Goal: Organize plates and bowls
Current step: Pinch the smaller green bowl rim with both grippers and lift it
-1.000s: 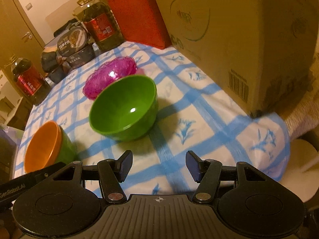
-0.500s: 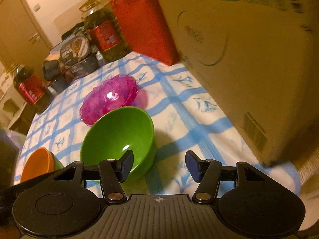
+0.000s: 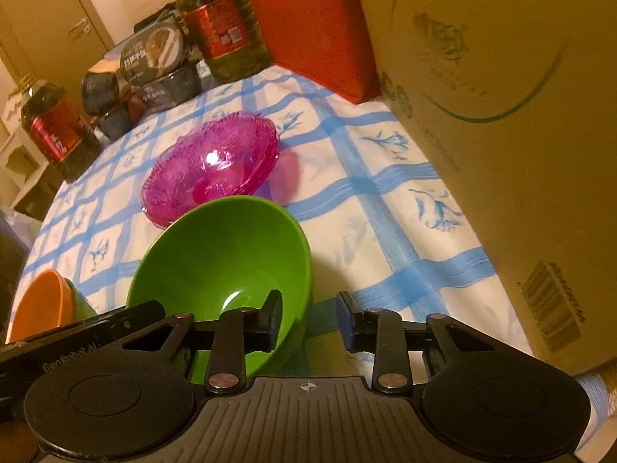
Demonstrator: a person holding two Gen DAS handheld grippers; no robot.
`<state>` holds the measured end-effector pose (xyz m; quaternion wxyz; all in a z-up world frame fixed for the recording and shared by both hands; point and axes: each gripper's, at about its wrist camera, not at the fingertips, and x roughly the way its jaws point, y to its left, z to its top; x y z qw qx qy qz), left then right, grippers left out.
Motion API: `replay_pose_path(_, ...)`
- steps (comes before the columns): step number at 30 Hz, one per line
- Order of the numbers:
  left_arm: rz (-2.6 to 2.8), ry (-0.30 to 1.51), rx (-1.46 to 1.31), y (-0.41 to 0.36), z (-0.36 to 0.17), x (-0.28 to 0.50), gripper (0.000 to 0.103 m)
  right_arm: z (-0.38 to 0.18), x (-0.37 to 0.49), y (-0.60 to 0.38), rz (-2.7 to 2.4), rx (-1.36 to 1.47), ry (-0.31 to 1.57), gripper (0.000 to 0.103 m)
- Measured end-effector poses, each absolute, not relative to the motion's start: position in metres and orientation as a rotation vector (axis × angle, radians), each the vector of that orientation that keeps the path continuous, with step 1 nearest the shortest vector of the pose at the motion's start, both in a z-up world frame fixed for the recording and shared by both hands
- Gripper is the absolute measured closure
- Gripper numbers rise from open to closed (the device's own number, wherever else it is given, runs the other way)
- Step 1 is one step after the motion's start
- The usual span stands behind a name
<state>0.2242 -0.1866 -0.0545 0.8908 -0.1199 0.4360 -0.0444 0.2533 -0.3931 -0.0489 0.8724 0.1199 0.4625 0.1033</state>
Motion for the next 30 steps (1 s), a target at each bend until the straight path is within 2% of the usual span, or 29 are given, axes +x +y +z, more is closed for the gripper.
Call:
replay_pose_path(6, -0.097, 0.907, -0.220, -0.190, -0.058, 0.228, 0.090, -0.053, 0.258, -0.390, 0.216, 0.243, 0.976, 0.091)
replay_pose_path(15, -0.138, 0.917, -0.211, -0.193, -0.049, 0.217, 0.090, -0.045, 0.243, -0.393, 0.182, 0.239, 0.977, 0.092)
replay_pose_path(30, -0.201, 0.886, -0.197, -0.176, -0.011, 0.133, 0.091, -0.003, 0.142, -0.377, 0.133, 0.283, 0.933, 0.092)
